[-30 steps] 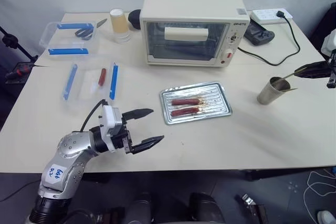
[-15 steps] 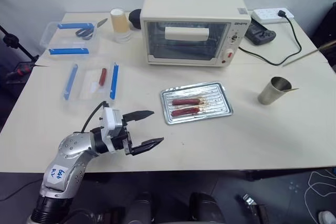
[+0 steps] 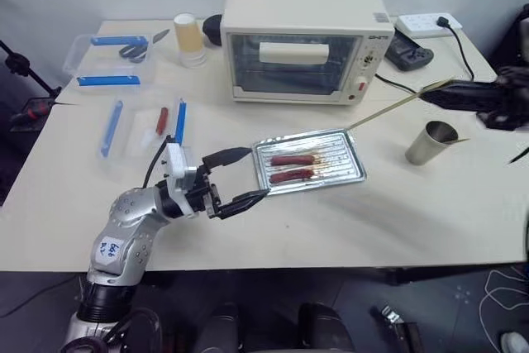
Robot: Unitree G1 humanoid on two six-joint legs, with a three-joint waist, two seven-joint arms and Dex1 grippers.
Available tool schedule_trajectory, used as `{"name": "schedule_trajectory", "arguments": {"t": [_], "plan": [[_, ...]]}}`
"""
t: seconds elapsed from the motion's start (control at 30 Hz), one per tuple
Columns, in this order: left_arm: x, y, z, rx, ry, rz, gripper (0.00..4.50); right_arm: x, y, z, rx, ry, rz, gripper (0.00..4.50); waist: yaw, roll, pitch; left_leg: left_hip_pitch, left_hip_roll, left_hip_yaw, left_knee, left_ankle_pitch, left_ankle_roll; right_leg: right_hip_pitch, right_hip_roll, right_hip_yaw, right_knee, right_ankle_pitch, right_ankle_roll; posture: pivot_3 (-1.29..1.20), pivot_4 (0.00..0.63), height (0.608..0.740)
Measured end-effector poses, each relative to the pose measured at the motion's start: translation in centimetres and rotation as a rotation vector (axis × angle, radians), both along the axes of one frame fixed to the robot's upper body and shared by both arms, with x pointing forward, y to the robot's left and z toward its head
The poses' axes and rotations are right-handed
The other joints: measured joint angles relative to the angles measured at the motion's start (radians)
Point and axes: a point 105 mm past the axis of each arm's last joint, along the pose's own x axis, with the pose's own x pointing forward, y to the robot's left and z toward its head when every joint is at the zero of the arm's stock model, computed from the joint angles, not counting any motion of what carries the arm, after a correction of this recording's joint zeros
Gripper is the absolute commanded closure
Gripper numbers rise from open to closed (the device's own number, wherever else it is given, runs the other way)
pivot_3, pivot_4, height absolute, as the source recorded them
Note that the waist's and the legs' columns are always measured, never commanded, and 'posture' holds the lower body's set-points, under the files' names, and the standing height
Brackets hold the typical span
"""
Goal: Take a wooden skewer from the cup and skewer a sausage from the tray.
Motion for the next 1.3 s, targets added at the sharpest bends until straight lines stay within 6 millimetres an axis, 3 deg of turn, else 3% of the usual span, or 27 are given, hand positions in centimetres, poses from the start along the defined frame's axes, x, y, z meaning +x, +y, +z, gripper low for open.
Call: {"name": "schedule_trajectory", "arguments": {"t": [0.17, 0.53, 0.7, 1.03, 1.07, 1.27, 1.3], "plan": [[0.4, -2.1, 2.2, -0.077, -0.056, -0.04, 0.0, -0.4, 3.0, -0.6, 0.132, 0.052, 0.083, 4.22, 0.011, -0.001, -0.001, -0.008, -0.001, -0.008, 0.009, -0.001, 0.001, 0.0, 0.0, -0.005, 0.001, 0.0, 0.001, 0.0, 0.15, 0.74], [0.2, -4.3, 3.7, -0.148, -0.066, -0.097, 0.0, -0.7, 5.8, -3.1, 0.163, 0.108, 0.093, 4.22, 0.006, -0.001, -0.001, -0.009, -0.001, -0.008, 0.009, -0.001, 0.001, -0.001, 0.0, -0.006, 0.001, 0.001, 0.001, 0.0, 0.15, 0.74], [0.2, -4.7, 3.5, -0.154, -0.054, -0.11, 1.18, -1.1, 6.3, -3.4, 0.177, 0.116, 0.103, 4.24, 0.006, -0.001, -0.001, -0.009, -0.001, -0.008, 0.009, -0.001, 0.001, -0.001, 0.0, -0.006, 0.001, 0.001, 0.001, 0.0, 0.15, 0.74], [0.3, -5.3, 3.3, -0.171, -0.031, -0.113, 4.28, -1.6, 6.9, -3.9, 0.196, 0.128, 0.107, 4.24, 0.006, -0.001, -0.001, -0.009, -0.001, -0.008, 0.009, -0.001, 0.001, -0.001, 0.0, -0.006, 0.001, 0.001, 0.001, 0.0, 0.15, 0.74], [0.2, -5.5, 3.3, -0.166, -0.034, -0.127, 4.47, -1.5, 6.9, -3.9, 0.194, 0.126, 0.096, 4.24, 0.006, -0.001, -0.001, -0.009, -0.001, -0.008, 0.009, -0.001, 0.001, -0.001, 0.0, -0.006, 0.001, 0.001, 0.001, 0.0, 0.15, 0.74], [0.3, -5.3, 3.2, -0.165, -0.029, -0.11, 4.47, -1.5, 7.0, -4.7, 0.175, 0.169, 0.083, 4.24, 0.005, -0.001, -0.001, -0.009, -0.001, -0.008, 0.009, -0.001, 0.001, -0.001, 0.0, -0.006, 0.001, 0.001, 0.001, 0.0, 0.15, 0.74], [0.4, -5.2, 3.2, -0.162, -0.028, -0.105, 4.5, -1.4, 7.0, -4.8, 0.173, 0.173, 0.077, 4.06, 0.005, -0.001, -0.001, -0.009, -0.001, -0.008, 0.009, -0.001, 0.001, -0.001, 0.0, -0.006, 0.001, 0.001, 0.001, 0.0, 0.15, 0.74]]}}
